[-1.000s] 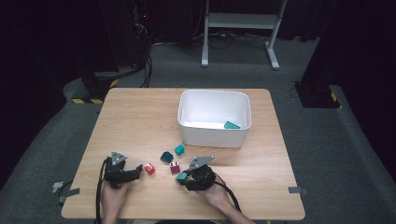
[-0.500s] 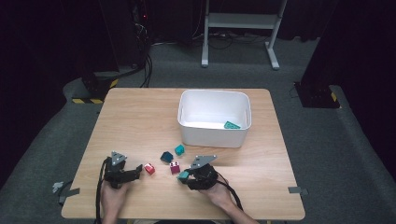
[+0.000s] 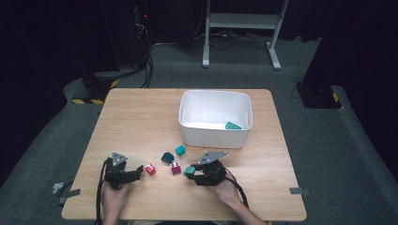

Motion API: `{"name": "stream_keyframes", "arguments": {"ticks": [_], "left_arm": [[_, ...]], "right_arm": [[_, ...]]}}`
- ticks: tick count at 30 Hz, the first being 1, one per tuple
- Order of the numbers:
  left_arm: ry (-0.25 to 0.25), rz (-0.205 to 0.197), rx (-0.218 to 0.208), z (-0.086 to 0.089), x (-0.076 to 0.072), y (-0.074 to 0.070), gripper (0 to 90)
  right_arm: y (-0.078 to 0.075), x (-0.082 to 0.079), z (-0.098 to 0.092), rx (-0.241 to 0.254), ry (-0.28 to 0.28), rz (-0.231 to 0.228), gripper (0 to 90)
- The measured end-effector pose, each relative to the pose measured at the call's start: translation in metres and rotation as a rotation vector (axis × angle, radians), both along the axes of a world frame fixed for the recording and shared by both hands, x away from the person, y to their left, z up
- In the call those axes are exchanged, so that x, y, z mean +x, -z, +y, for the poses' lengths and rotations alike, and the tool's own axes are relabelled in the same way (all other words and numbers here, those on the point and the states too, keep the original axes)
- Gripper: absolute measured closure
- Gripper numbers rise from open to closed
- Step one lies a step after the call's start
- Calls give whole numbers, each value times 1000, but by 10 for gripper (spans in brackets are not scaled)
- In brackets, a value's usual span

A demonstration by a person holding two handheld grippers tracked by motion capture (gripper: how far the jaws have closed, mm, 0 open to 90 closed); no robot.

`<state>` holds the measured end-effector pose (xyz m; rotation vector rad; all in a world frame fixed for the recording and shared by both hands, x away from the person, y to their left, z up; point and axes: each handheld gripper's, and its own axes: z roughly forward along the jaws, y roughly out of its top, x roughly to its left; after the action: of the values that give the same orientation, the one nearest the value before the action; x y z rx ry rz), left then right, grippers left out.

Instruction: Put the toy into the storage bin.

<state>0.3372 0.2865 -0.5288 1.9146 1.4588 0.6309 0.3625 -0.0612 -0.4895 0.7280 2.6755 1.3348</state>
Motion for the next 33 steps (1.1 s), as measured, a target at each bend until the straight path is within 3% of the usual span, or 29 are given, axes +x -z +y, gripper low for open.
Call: {"name": "stream_keyframes", "arguments": {"ticks": [12,19,33], "left_arm": [[0,0,1,0,0,0,155],[0,0,1,0,0,0,155],[0,0,1,0,0,0,155]], "right_arm": [[-17,11,-20,42,38,-1,590],[-43,22,-35,85,56,-26,590],[-85,38,-52,127,91,-67,590]]}}
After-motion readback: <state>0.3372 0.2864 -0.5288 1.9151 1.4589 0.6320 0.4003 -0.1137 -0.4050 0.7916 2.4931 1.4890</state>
